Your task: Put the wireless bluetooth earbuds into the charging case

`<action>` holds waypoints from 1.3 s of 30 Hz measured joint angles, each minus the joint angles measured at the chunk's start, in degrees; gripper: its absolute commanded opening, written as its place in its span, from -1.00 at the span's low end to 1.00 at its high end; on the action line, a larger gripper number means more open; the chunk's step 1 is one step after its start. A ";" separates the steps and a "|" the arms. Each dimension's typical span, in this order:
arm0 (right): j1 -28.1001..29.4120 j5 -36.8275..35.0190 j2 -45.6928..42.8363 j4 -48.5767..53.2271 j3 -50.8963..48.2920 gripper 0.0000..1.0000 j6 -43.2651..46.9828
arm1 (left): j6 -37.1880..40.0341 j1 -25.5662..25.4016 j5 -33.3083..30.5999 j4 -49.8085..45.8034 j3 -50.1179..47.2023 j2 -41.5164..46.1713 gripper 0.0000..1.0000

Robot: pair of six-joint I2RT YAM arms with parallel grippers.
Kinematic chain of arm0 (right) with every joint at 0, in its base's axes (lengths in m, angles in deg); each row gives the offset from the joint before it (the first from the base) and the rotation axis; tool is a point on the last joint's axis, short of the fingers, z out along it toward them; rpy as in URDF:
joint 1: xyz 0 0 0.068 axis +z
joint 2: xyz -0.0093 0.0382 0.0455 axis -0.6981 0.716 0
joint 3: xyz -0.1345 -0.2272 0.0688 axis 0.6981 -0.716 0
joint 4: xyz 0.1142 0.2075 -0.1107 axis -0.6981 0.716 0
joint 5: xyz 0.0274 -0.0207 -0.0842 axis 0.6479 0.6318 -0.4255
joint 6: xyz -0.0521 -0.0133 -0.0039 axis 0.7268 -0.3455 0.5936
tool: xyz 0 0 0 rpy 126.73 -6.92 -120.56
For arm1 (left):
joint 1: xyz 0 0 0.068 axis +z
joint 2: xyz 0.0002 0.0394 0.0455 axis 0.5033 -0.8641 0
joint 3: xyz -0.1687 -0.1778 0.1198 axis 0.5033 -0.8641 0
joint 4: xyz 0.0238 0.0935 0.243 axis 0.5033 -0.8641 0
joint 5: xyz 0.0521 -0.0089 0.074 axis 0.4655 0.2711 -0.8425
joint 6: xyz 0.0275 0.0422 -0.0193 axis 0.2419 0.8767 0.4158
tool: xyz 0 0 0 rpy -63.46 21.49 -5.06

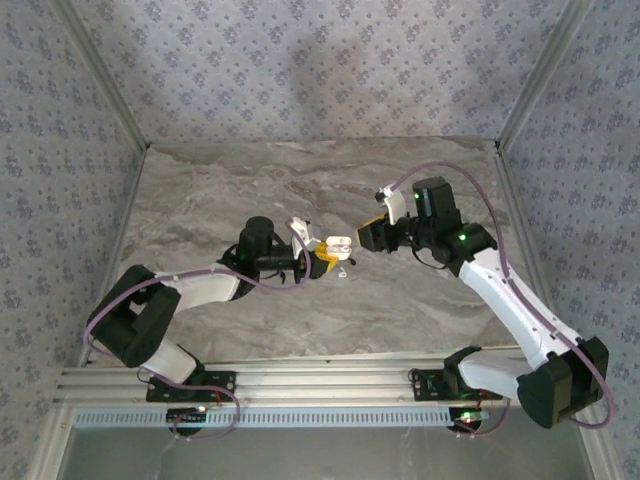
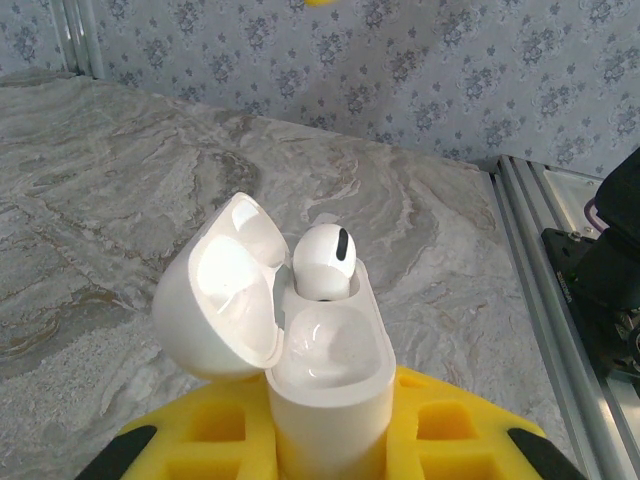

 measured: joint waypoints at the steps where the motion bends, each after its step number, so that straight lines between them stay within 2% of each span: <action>1: 0.00 0.59 0.48 -0.07 -0.11 -0.31 -0.70 | 0.04 0.00 0.02 0.00 0.00 0.00 -0.68; 20: 0.52 2.91 7.23 0.50 -1.07 -0.51 -3.28 | 1.46 -0.50 0.20 0.42 0.00 1.42 -0.68; 25: 1.64 2.29 7.96 0.92 -1.07 -0.50 -3.21 | 1.49 -0.48 0.17 -0.63 0.00 1.86 -0.68; 33: 1.55 1.16 7.89 1.64 -1.07 -0.35 -3.50 | 1.97 -0.48 -0.44 -1.33 -0.09 2.12 -0.68; 39: 0.81 -1.36 6.91 6.21 -0.24 -0.32 -5.77 | 2.10 0.17 -4.76 -0.44 -2.05 2.95 -0.69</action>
